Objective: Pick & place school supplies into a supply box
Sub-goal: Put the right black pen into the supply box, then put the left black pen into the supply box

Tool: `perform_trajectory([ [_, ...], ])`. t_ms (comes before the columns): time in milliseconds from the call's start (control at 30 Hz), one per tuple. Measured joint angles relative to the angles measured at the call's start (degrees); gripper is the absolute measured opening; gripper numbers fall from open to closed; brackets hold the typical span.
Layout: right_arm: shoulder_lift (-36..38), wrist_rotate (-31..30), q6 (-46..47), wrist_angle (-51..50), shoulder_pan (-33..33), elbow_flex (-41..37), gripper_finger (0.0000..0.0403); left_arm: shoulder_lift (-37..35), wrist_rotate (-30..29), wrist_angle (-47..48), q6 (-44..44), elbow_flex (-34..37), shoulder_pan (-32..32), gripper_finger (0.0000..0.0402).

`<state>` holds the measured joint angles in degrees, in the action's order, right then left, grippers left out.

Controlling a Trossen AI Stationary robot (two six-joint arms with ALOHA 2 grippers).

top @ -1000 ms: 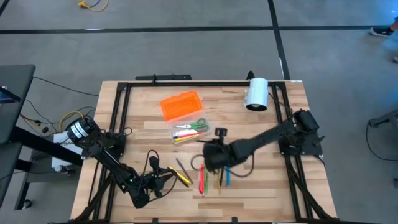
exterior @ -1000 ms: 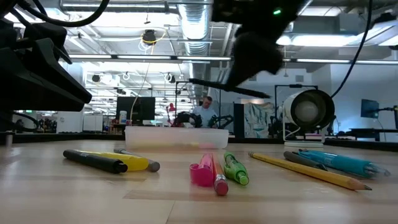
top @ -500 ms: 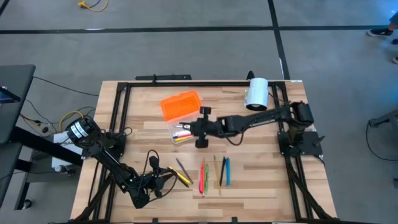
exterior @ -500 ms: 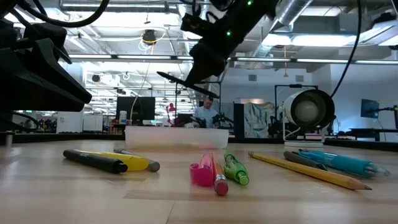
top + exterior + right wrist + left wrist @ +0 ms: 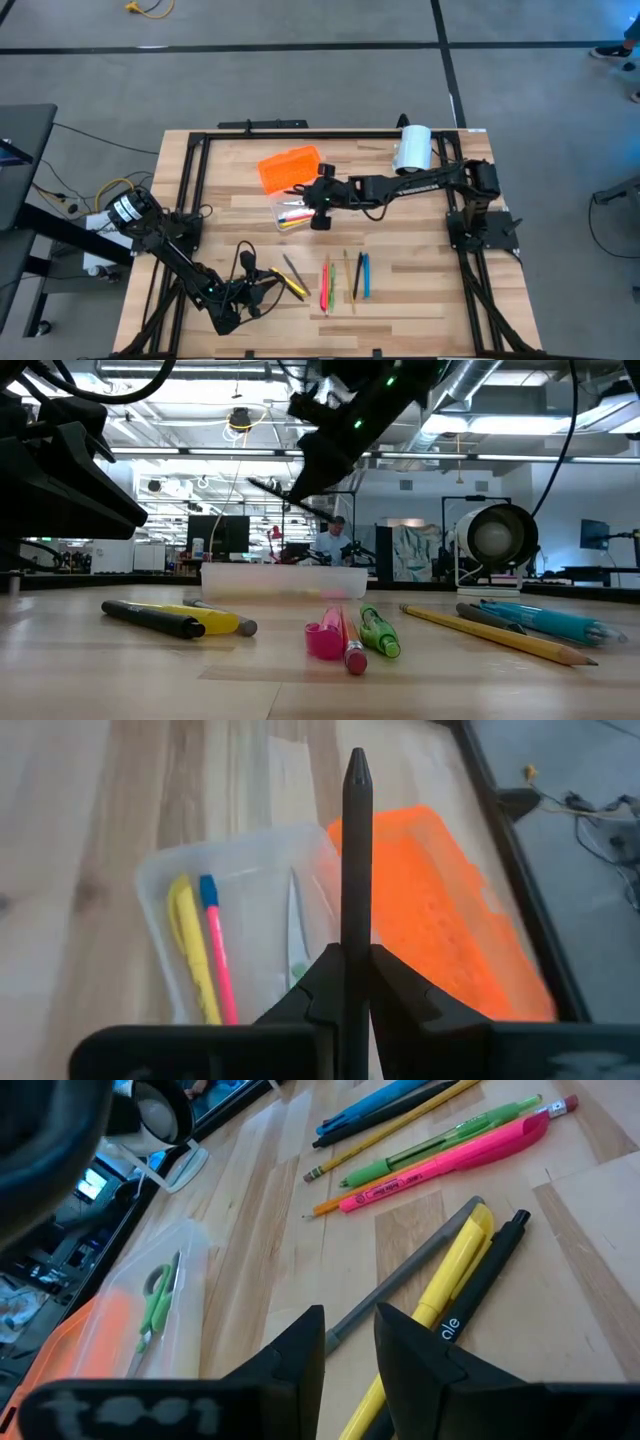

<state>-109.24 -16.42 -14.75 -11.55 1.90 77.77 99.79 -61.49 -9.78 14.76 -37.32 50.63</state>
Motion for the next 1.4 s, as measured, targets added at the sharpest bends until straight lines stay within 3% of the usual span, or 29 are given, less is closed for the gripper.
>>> perform_trajectory([
  [300,-7.95,0.01,-3.22,2.77,2.17,-0.17,0.0029,0.78,0.35,0.26,0.31,0.04,0.00,0.0082],
  [633,-8.16,0.08,-1.38,3.08,2.38,-0.06,0.0035,0.83,0.61,0.40,0.25,0.04,0.00,0.0082],
  [1033,-7.06,0.04,-1.29,2.96,2.11,0.13,0.0117,0.83,0.63,0.33,-0.15,0.04,0.00,0.0082],
  [1400,1.48,-0.05,3.02,-14.64,-7.60,-0.06,0.0148,0.85,3.15,-0.37,-0.22,0.02,-0.39,0.0082],
])
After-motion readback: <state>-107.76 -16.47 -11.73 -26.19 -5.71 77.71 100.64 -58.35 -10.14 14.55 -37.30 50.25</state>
